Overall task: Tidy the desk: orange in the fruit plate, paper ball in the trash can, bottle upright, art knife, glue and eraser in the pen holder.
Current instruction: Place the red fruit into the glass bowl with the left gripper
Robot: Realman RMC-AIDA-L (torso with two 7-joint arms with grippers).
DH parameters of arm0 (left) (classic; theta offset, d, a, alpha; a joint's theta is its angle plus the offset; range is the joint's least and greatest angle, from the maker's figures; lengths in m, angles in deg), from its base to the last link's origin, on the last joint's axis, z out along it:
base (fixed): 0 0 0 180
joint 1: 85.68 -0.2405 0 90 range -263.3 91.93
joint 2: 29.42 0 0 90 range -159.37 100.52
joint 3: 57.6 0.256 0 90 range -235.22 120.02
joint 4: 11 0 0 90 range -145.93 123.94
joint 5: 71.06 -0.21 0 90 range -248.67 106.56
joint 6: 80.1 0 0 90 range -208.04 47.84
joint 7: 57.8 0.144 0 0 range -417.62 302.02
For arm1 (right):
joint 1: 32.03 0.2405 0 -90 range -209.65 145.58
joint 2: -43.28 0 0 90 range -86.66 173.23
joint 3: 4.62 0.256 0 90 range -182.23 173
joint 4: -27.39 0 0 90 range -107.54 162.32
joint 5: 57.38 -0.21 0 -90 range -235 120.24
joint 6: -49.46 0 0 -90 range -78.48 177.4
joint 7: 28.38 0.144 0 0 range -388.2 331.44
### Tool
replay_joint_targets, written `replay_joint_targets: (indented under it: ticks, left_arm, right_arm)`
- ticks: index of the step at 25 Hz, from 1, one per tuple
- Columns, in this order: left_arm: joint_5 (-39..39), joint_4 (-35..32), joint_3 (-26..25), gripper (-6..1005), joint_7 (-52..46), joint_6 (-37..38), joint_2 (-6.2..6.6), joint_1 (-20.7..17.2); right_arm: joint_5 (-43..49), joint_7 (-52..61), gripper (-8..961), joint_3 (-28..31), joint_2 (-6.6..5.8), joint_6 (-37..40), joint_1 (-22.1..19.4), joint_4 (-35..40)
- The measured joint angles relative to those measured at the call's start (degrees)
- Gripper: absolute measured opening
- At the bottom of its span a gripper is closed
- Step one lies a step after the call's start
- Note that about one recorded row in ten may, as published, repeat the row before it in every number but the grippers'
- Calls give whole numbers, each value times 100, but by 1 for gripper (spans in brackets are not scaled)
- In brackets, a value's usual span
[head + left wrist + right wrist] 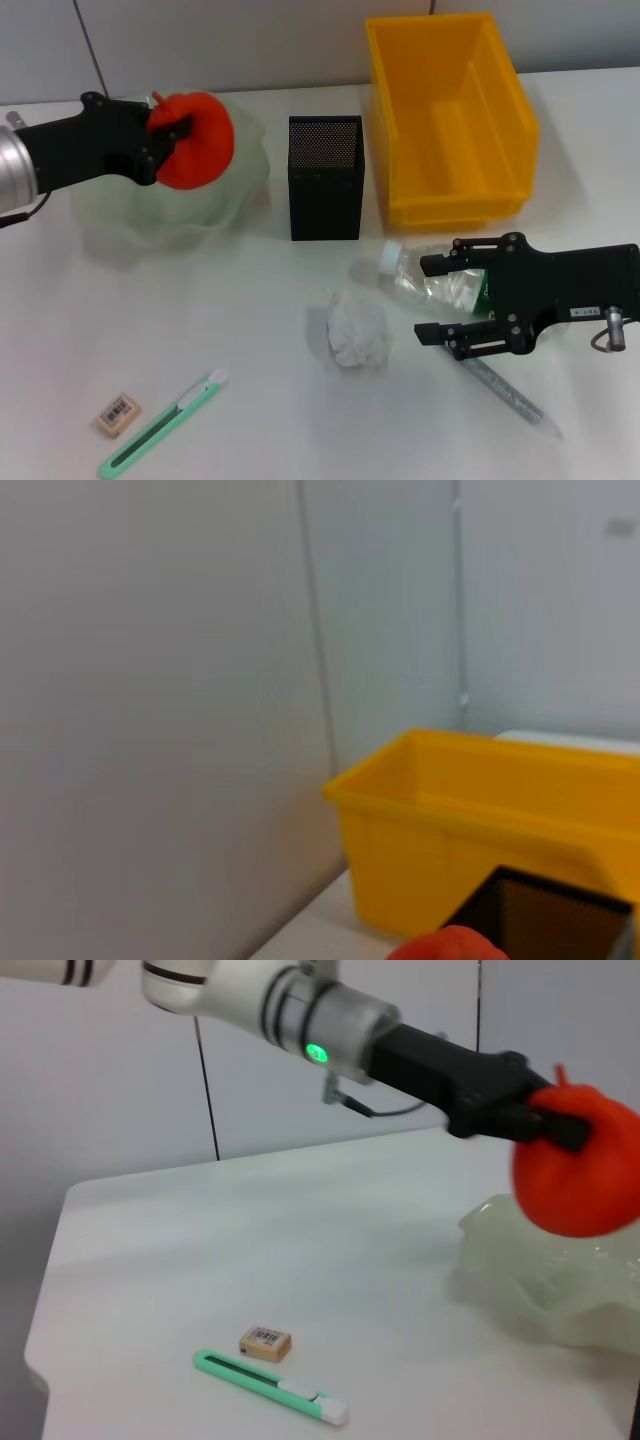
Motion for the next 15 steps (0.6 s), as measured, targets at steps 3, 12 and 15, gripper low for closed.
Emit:
replay_joint_targets:
  ticks: [3, 12, 15]
  left_arm:
    - [4, 388, 17, 55, 202, -536, -1, 208]
    - [19, 643, 45, 55, 256, -1395, -15, 308]
    - [19, 677, 93, 59, 257, -1434, -15, 305]
  right_arm:
    - [-40, 0, 764, -28, 2, 5, -1, -5]
    - [-301, -67, 764, 17, -9, 86, -81, -15]
    - [-303, -73, 764, 22, -11, 88, -94, -15]
